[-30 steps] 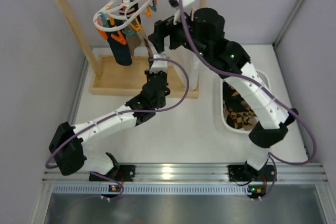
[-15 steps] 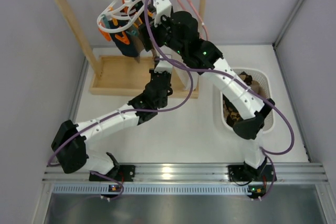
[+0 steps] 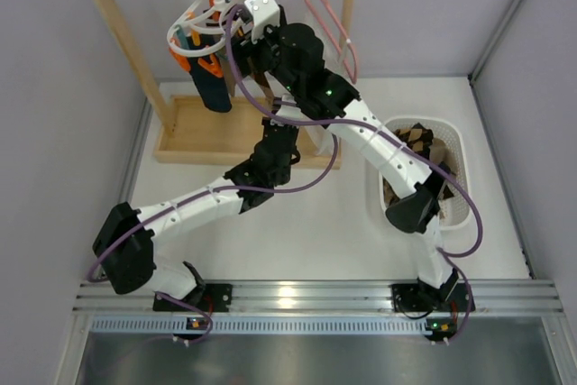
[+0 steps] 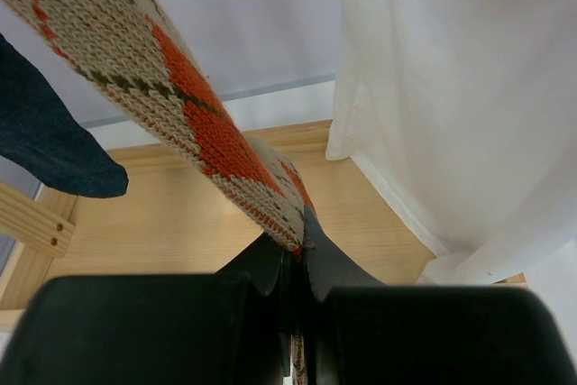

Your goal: Remove the socks clipped to the hanger

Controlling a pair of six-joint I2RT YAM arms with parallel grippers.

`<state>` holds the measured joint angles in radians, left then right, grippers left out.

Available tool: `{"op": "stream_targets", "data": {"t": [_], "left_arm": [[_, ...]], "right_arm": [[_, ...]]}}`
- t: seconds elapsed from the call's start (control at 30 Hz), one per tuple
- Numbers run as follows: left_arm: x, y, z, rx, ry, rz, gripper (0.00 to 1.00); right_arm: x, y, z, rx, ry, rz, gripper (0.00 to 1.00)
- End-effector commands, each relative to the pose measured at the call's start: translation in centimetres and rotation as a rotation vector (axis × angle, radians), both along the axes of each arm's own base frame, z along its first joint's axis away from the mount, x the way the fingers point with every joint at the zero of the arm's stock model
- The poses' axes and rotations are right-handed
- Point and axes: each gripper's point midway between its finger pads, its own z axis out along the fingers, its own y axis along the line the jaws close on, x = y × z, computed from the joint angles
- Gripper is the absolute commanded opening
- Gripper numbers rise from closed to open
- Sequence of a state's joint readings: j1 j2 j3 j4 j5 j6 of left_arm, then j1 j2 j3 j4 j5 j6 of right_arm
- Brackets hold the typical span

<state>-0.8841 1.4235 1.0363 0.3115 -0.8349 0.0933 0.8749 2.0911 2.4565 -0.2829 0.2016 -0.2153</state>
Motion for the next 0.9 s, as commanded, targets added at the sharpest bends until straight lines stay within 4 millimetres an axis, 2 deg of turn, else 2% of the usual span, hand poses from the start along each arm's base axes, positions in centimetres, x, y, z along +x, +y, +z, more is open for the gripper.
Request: {"op": "stream_targets", "data": {"t": [0.0,0.13,0.27,0.4,0.53,0.63,0.67,0.7,0.73,0.77,0.8,0.87], "left_arm": [[0.4,-0.6,2.2,-0.014,-0.041,-0.006,0.00],[0.5,-0.7,2.7,-0.014,-0.049,-0.004,0.00],[0.5,-0.6,3.0,-0.020,-0.054,-0.002,0.00],[0.7,-0.2,2.9,-0.024,-0.052,0.005,0.00],[0.8,0.1,3.0,-0.035,-0.053,0.010,0.00],[0.8,0.2,3.0,-0.041,-0.053,0.009,0.00],[0.9,0.1,3.0,-0.040,-0.052,0.007,0.00],[0.8,0.1,3.1,-0.046,-0.054,0.006,0.00],[0.8,0.1,3.1,-0.047,-0.055,0.006,0.00],[0.9,0.2,3.2,-0.048,-0.056,0.007,0.00],[0.8,0.2,3.2,-0.048,-0.057,0.007,0.00],[0.8,0.3,3.4,-0.054,-0.059,0.009,0.00]], "right_arm": [[-0.1,0.1,4.0,0.088,-0.109,0.000,0.75],[0.5,0.5,3.8,0.084,-0.139,-0.007,0.73],[0.9,0.8,4.6,0.108,-0.187,-0.003,0.68],[0.6,1.6,4.7,0.109,-0.210,0.032,0.55],[0.9,2.3,3.7,0.091,-0.208,0.051,0.55],[1.3,2.4,3.2,0.081,-0.203,0.056,0.50],[1.4,2.3,3.3,0.080,-0.208,0.053,0.45],[1.4,2.3,3.2,0.080,-0.210,0.053,0.20],[1.7,2.3,3.2,0.085,-0.215,0.048,0.10],[1.6,2.4,3.1,0.084,-0.216,0.049,0.08],[1.6,2.3,3.2,0.084,-0.218,0.050,0.14],[1.5,2.3,3.3,0.086,-0.216,0.053,0.15]]}}
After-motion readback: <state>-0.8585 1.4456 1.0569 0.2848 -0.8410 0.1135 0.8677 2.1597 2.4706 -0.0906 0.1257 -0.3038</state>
